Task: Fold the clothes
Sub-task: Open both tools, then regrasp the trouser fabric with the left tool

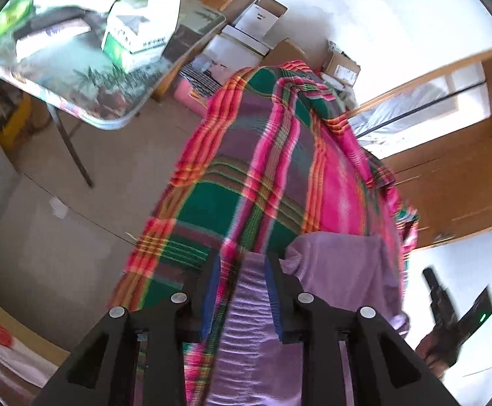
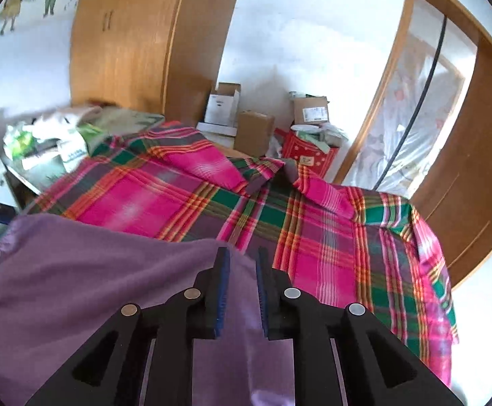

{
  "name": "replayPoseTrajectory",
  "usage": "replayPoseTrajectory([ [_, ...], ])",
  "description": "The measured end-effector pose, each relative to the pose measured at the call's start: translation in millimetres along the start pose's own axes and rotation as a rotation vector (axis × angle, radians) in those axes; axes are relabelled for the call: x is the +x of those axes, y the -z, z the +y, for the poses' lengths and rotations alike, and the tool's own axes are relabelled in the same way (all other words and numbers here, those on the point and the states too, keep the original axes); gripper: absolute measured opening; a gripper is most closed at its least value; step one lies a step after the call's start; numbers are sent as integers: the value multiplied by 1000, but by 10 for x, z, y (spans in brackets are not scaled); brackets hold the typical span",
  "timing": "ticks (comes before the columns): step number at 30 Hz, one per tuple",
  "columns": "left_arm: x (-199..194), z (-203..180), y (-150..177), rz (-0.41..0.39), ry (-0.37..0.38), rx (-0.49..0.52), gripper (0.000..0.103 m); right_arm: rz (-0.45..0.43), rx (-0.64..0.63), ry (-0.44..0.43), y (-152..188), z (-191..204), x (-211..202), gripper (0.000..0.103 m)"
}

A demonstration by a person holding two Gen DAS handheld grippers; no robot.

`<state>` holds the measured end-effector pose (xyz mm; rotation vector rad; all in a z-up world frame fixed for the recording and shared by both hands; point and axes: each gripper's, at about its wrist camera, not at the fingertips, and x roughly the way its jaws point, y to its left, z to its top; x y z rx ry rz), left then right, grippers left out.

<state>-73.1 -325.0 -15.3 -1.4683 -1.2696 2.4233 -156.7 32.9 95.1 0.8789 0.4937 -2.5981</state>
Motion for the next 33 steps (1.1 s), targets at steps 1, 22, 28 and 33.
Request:
replayPoseTrajectory([
  [1, 25, 8, 8, 12, 38, -19, 27, -5, 8, -12, 34, 11, -65, 16],
  [22, 92, -516, 653, 96, 185, 76, 29, 71, 53, -156, 608, 400, -253, 18],
  [28, 39, -407, 433, -34, 168, 9, 30, 97, 63, -171, 692, 437, -212, 18],
  [33, 346, -192, 333, 109, 291, -175, 22, 112, 86, -184, 736, 461, -183, 18],
])
